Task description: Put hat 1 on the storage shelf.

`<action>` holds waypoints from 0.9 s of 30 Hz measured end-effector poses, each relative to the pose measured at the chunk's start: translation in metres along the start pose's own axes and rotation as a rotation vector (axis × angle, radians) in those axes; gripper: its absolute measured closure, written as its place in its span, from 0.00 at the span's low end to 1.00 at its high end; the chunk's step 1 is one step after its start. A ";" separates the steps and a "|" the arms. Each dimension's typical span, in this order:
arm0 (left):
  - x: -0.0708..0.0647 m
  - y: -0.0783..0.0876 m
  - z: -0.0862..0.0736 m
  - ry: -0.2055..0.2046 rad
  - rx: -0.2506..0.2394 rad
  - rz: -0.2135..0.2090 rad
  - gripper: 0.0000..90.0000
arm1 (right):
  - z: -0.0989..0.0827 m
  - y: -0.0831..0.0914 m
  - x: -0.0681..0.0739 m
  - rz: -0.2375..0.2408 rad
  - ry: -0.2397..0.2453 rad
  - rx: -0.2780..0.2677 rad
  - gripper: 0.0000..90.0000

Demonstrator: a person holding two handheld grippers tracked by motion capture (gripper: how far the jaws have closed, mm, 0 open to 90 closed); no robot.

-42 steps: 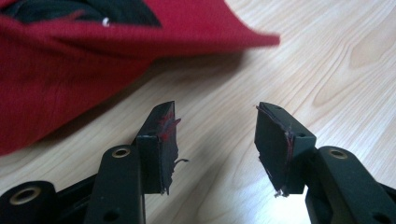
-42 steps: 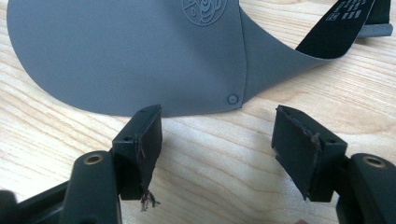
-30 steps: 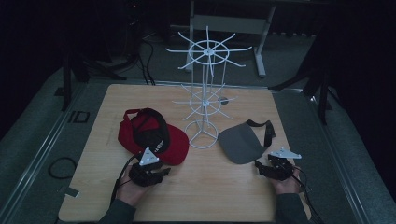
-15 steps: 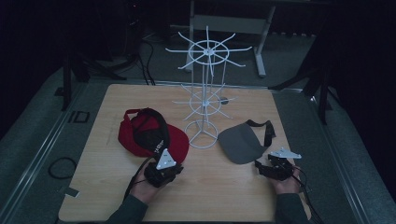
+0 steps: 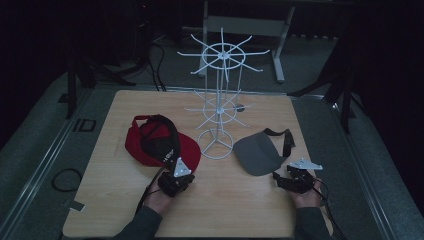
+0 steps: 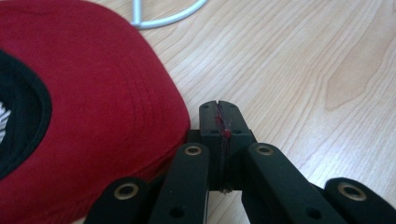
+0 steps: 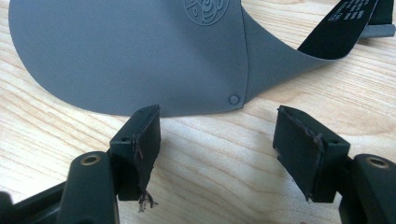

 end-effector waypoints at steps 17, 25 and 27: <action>0.051 0.057 -0.028 0.192 -0.060 0.136 0.97 | 0.000 0.000 0.000 0.000 0.000 0.000 0.35; 0.070 0.079 -0.037 0.302 -0.106 0.214 0.66 | 0.000 0.000 0.000 0.001 0.000 0.000 0.35; 0.071 0.078 -0.038 0.328 -0.098 0.219 0.58 | 0.000 0.000 0.000 0.002 0.001 0.000 0.35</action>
Point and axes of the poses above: each handheld gripper's, and its own axes: y roughly backward along the jaws, z roughly out of its top, x roughly to its left, the point moved 1 cm from there along -y, roughly forward along the jaws, and after that the axes turned 9 degrees about x, right-handed, at the moved point
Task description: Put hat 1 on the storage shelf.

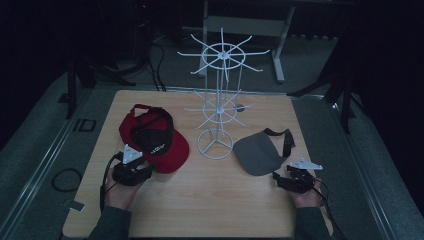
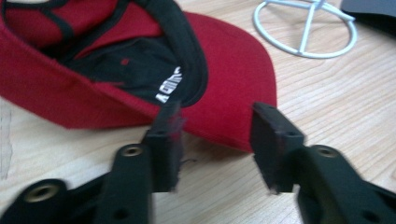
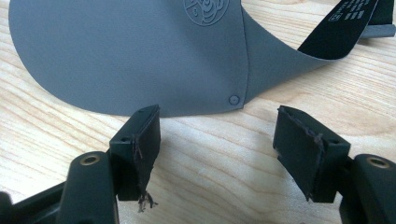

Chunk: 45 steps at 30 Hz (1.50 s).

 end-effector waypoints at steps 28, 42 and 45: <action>0.008 -0.014 -0.010 0.116 0.013 -0.080 0.44 | 0.000 0.000 0.000 0.001 0.002 0.000 0.35; 0.000 -0.039 -0.004 0.144 0.069 -0.158 0.40 | 0.000 0.000 0.000 0.002 0.001 0.001 0.34; -0.002 -0.042 -0.002 0.144 0.071 -0.176 0.40 | 0.000 0.000 0.000 0.002 0.001 0.002 0.34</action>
Point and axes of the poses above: each handheld gripper's, and its own axes: y roughly backward along the jaws, z roughly out of its top, x roughly to its left, the point moved 1 cm from there along -y, roughly forward along the jaws, and after that the axes turned 9 degrees about x, right-handed, at the moved point
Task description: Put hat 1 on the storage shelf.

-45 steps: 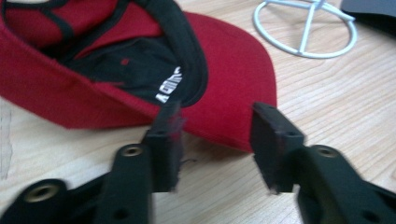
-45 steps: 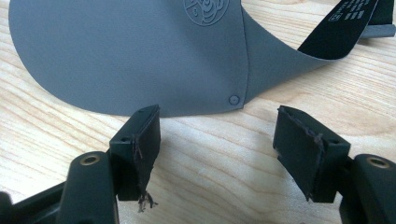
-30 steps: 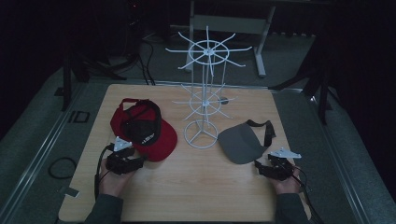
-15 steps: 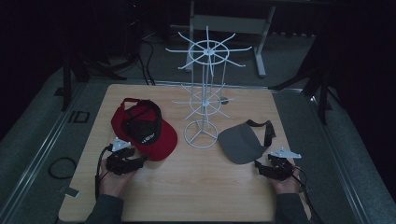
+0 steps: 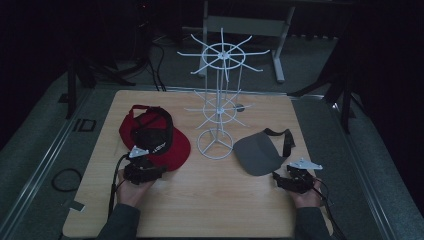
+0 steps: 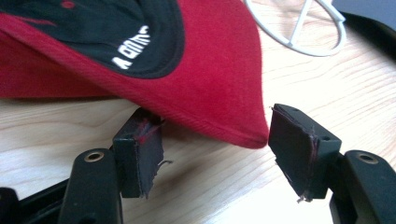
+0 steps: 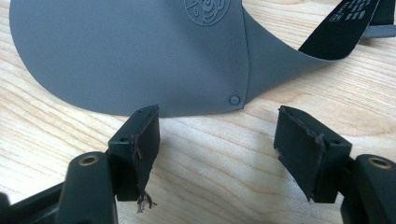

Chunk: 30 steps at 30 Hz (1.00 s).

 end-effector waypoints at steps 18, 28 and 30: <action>-0.005 -0.034 0.011 0.087 0.034 -0.041 0.41 | 0.000 0.000 0.000 0.002 0.000 0.001 0.34; -0.002 -0.038 0.012 0.094 0.026 -0.072 0.51 | 0.000 0.000 0.000 0.002 0.000 0.001 0.34; 0.000 -0.038 0.012 0.094 0.028 -0.072 0.57 | 0.000 0.000 0.000 0.002 0.001 0.001 0.34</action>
Point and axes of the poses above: each handheld gripper's, and its own axes: y roughly backward along the jaws, z roughly out of its top, x roughly to its left, the point moved 1 cm from there along -y, roughly forward along the jaws, and after that the axes turned 9 degrees about x, right-handed, at the moved point
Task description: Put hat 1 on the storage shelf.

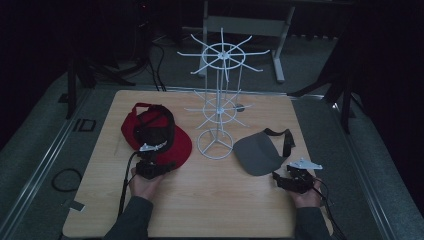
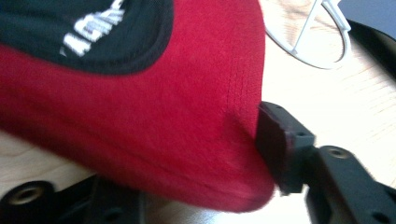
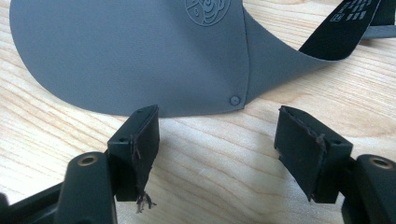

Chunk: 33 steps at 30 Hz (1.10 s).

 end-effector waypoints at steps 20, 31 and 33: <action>-0.004 0.007 -0.002 -0.058 -0.036 -0.023 0.95 | 0.000 0.000 0.000 0.001 0.000 0.000 0.34; -0.001 0.011 -0.006 -0.075 -0.062 -0.030 0.96 | 0.000 0.000 0.000 0.001 0.002 0.000 0.34; -0.001 0.012 -0.007 -0.073 -0.067 -0.029 0.96 | 0.000 0.000 0.000 0.002 0.002 0.000 0.34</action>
Point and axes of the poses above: each handheld gripper's, and its own axes: y roughly backward along the jaws, z roughly out of its top, x roughly to its left, the point moved 1 cm from there along -y, roughly forward along the jaws, and after that the axes turned 9 degrees about x, right-handed, at the moved point
